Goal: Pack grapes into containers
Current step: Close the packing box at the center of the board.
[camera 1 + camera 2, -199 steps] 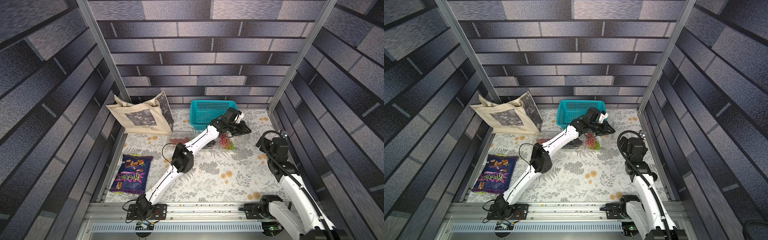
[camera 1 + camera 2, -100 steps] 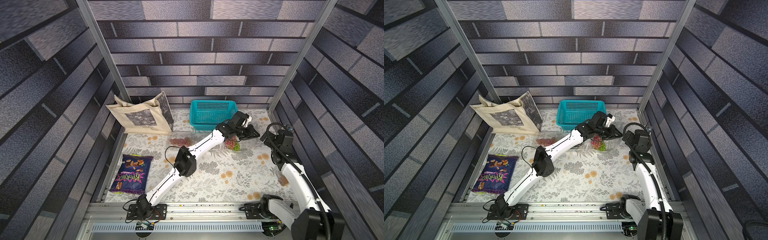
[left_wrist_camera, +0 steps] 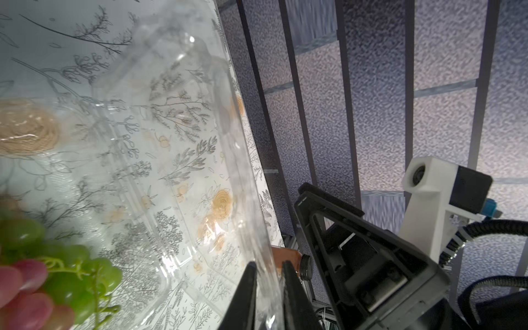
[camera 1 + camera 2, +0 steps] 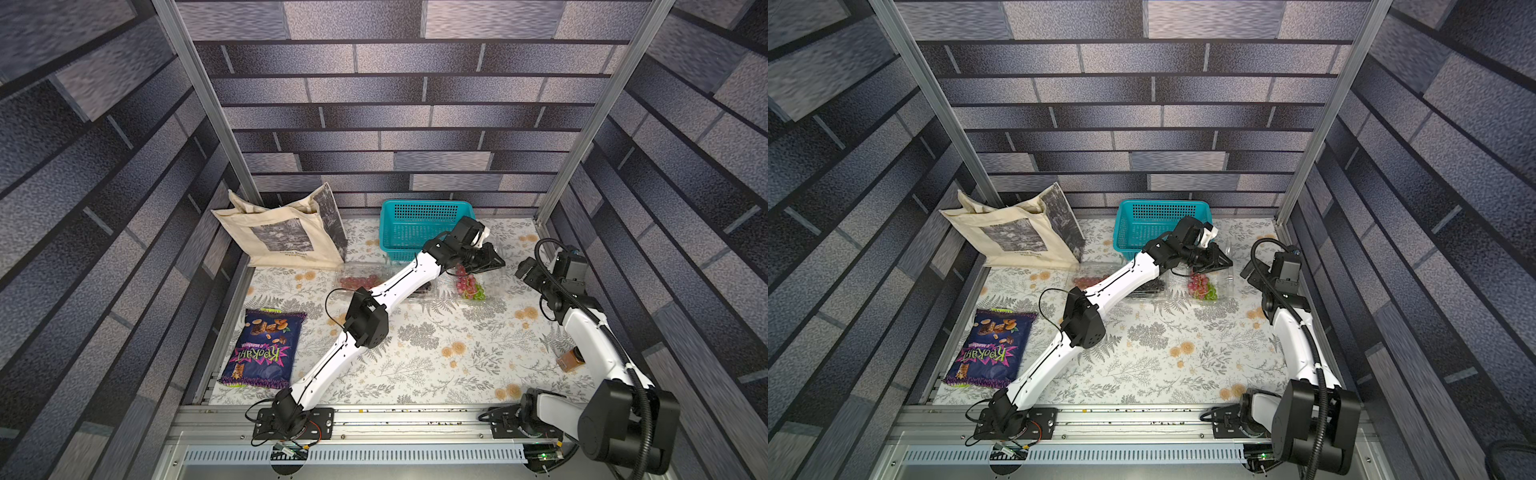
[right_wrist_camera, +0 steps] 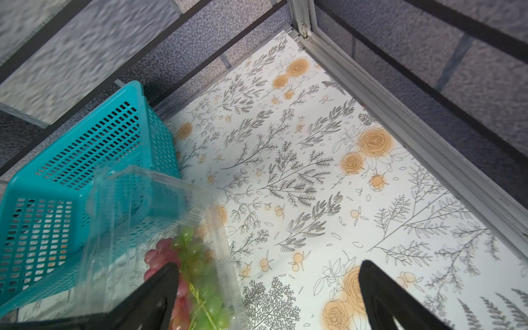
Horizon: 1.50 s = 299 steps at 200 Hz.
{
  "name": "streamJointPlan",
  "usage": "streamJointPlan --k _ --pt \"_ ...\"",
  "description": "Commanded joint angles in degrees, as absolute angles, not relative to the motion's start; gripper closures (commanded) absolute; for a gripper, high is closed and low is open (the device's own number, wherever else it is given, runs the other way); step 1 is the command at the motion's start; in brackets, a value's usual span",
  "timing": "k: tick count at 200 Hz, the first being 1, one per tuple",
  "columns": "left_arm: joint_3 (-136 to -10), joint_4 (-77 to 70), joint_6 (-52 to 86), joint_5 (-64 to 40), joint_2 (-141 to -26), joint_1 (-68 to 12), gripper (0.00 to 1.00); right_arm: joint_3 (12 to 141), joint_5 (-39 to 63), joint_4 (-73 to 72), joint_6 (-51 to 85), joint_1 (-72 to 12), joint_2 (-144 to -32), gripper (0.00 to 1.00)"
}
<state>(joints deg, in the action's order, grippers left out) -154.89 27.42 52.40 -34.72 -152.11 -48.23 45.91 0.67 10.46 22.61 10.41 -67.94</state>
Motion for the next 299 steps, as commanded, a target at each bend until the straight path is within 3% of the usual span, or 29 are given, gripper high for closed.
streamJointPlan --k 1,122,204,299 --pt "-155.82 31.72 48.36 -35.85 -149.55 -47.59 0.81 47.68 4.77 10.88 23.29 10.45 -68.87 0.0" --pt "-147.18 33.72 45.18 -36.23 -144.49 -48.95 0.81 53.5 6.66 12.92 21.93 5.68 -77.2 0.0" --pt "-127.12 26.33 45.1 -35.07 -135.23 -48.02 0.79 52.38 6.0 12.91 21.83 4.9 -82.27 0.0" --pt "-120.97 23.98 44.07 -35.27 -132.13 -46.24 0.69 48.79 -1.17 13.36 19.38 -1.18 -82.92 0.0"
